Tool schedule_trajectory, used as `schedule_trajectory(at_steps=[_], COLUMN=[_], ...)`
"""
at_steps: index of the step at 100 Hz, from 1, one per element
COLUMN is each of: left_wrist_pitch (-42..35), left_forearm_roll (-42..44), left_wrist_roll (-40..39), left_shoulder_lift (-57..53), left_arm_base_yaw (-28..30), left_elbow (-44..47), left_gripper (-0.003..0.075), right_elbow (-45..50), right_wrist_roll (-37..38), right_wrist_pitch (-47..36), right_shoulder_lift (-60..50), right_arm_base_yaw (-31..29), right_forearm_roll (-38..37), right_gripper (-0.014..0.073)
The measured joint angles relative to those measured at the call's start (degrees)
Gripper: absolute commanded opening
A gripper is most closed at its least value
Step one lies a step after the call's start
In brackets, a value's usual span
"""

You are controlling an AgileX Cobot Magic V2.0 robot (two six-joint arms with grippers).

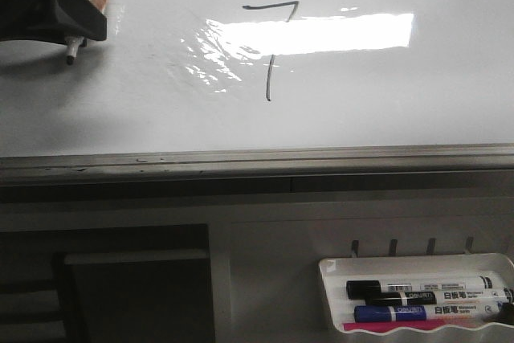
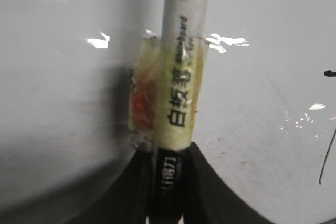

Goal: Write number 7 on whiteboard

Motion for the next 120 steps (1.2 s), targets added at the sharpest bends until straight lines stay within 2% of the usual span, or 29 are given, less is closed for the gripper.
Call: schedule_trajectory(at_steps=[44,53,70,77,96,120], left_wrist_pitch=[2.04,2.13,3.70,4.47,2.24,1.26], left_forearm_roll=[0.00,0.00,0.00,0.12,3.06,7.05], left_wrist_roll=[0.00,0.00,-0.09,-0.09,-0.09,-0.09], left_shoulder_lift=[3.50,3.55,3.64,3.26,-0.01,-10.92], left_arm_base_yaw=[0.13,0.13,0.13,0.13,0.13,0.13], left_elbow=[-2.21,-2.21,-2.25,-2.25,-1.96,1.53], left_gripper=[0.0000,0.0114,0.0487,0.0551,0.0543,0.0543], right_elbow=[0.00,0.00,0.00,0.00,0.00,0.00], right_wrist_roll=[0.00,0.00,0.00,0.00,0.00,0.04], right_wrist_pitch=[-0.53,-0.59,-0.59,-0.59,-0.59,-0.73], right_shoulder_lift=[0.00,0.00,0.00,0.00,-0.13,-1.63], right_arm_base_yaw=[0.00,0.00,0.00,0.00,0.00,0.00], right_forearm_roll=[0.40,0.40,0.40,0.40,0.40,0.80], right_gripper=[0.0521,0.0521,0.0521,0.0521,0.0521,0.0500])
